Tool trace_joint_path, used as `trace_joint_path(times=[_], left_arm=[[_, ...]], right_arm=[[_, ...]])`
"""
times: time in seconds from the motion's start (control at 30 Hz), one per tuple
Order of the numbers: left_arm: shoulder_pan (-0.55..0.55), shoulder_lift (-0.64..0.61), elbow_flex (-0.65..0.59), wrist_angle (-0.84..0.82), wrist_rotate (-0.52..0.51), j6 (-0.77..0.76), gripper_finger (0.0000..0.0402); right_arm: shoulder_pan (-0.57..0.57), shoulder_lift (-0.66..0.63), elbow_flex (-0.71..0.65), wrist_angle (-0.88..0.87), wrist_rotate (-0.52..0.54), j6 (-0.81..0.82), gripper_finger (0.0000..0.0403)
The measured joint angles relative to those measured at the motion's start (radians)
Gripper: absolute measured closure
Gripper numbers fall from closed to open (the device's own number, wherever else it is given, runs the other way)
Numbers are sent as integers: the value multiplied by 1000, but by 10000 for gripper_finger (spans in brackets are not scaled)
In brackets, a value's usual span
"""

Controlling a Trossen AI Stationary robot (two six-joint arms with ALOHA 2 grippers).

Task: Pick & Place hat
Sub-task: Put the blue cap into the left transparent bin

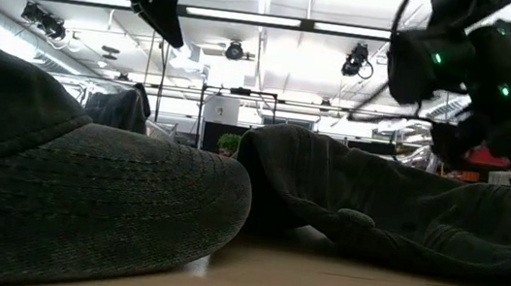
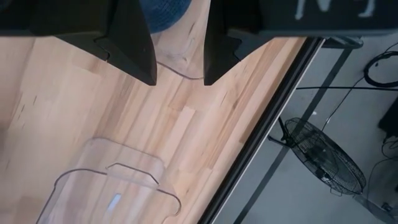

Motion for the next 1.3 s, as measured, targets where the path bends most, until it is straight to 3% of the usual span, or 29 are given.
trace_joint_path(times=[0.3,0.43,0.53,0.73,0.83,0.93,1.03,1.13,1.2,1.3], left_arm=[[0,0,0,15,0,0,264],[0,0,0,19,1,13,264],[0,0,0,22,0,14,264],[0,0,0,24,0,15,265],[0,-6,-1,22,1,12,274],[-1,-29,-1,20,-25,13,289],[-1,-72,-1,6,-145,17,309],[3,-131,-1,-18,-251,25,336],[11,-164,-1,-29,-238,40,355],[12,-186,-1,-36,-140,35,379]], right_arm=[[13,-145,232,-125,65,-99,397],[8,-243,339,-109,270,-190,395],[-8,-309,394,-27,438,-359,395],[-115,-337,405,339,663,-816,395],[-202,-294,405,514,631,-1008,395],[-286,-217,405,631,477,-1149,395],[-345,-135,405,710,352,-1235,395],[-373,-61,430,747,336,-1303,395],[-384,-18,472,729,336,-1328,395],[-384,24,539,641,336,-1322,395]])
